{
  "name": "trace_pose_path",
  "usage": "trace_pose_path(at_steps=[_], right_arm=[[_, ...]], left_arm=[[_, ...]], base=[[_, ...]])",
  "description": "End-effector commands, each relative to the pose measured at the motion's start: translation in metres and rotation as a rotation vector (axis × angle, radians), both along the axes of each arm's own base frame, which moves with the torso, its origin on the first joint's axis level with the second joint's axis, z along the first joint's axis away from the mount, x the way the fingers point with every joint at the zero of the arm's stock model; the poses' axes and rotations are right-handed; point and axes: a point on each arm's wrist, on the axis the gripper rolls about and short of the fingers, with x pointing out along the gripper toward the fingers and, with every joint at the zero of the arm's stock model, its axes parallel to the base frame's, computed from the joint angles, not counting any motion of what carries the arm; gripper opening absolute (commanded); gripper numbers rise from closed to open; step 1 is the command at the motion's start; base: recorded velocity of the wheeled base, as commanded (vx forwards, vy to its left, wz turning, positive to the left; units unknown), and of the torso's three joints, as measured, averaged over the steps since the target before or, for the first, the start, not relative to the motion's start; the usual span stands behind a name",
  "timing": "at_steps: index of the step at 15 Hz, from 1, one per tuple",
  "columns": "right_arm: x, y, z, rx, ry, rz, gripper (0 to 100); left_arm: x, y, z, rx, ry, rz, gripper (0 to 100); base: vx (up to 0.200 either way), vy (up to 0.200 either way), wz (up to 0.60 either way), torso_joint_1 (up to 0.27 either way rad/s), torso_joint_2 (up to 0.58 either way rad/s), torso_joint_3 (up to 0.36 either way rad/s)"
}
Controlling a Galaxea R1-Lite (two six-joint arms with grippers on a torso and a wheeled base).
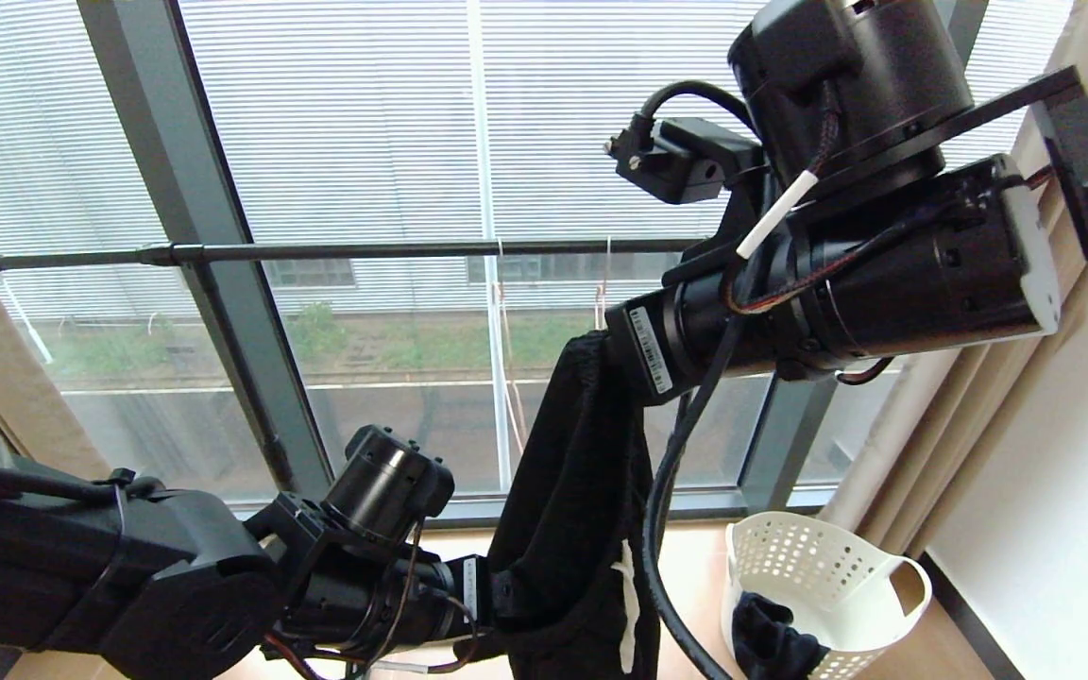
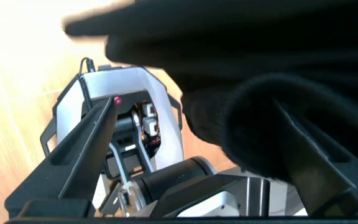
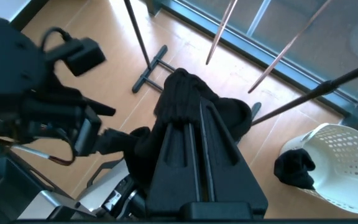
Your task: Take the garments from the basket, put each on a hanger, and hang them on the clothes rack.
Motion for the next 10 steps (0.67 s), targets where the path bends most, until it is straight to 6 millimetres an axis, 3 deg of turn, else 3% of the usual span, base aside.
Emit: trace_pose_path(at_steps=[1,2,3,7,9,10], right_arm=[[-0.008,-0.011,0.013,0.028,-0.027,-0.003,0],[-0.008,-0.013,0.014,0.032,-0.029,-0.007,0],[-0.006,-0.021,0.018,0.037,-0.036,-0.031,0],[0.006,-0.057,0.017,0.029,-0.033,-0.144,0],[0.016,-0.088,0.012,0.013,-0.019,-0.25,0],[0.018,-0.093,0.01,0.007,-0.013,-0.268,0]], left_arm=[[0.0,0.0,-0.005,0.013,0.015,0.001,100],[0.001,0.0,-0.005,0.013,0.015,0.001,100],[0.0,0.0,-0.005,0.012,0.014,0.001,0],[-0.006,0.006,0.001,0.05,-0.036,0.038,0],[-0.013,0.018,0.021,0.032,-0.109,0.069,0],[-0.013,0.022,0.027,0.025,-0.129,0.076,0]], base=[[0.0,0.0,0.0,0.0,0.0,0.0],[0.0,0.0,0.0,0.0,0.0,0.0],[0.0,0.0,0.0,0.0,0.0,0.0],[0.0,0.0,0.0,0.0,0.0,0.0],[0.0,0.0,0.0,0.0,0.0,0.0],[0.0,0.0,0.0,0.0,0.0,0.0]])
